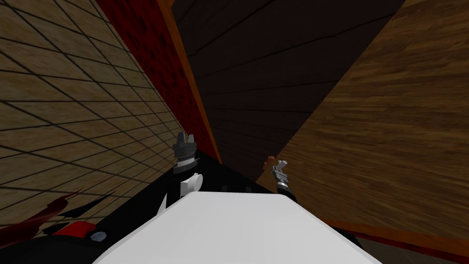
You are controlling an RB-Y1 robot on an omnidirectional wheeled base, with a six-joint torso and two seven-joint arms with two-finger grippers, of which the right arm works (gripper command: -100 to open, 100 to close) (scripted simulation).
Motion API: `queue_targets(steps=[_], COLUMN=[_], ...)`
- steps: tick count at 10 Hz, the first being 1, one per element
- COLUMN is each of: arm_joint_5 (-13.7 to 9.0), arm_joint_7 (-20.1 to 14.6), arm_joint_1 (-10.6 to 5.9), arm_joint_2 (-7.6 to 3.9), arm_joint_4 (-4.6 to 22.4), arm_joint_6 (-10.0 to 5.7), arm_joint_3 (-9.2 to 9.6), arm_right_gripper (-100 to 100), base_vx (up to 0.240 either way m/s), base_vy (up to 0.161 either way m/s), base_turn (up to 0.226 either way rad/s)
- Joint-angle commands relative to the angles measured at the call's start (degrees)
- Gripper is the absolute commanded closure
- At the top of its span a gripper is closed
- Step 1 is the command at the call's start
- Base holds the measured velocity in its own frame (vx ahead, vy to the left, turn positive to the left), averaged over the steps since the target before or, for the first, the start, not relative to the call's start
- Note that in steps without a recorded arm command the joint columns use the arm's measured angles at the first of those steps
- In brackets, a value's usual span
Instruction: Pull the door open
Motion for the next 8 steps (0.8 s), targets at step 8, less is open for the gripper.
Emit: queue_targets(steps=[8], arm_joint_5=[-0.9], arm_joint_7=[0.1], arm_joint_1=[2.6], arm_joint_2=[-0.85], arm_joint_4=[1.8], arm_joint_6=[-0.15], arm_joint_3=[-0.81], arm_right_gripper=[100], base_vx=[-0.083], base_vy=[0.009], base_turn=[-0.031])
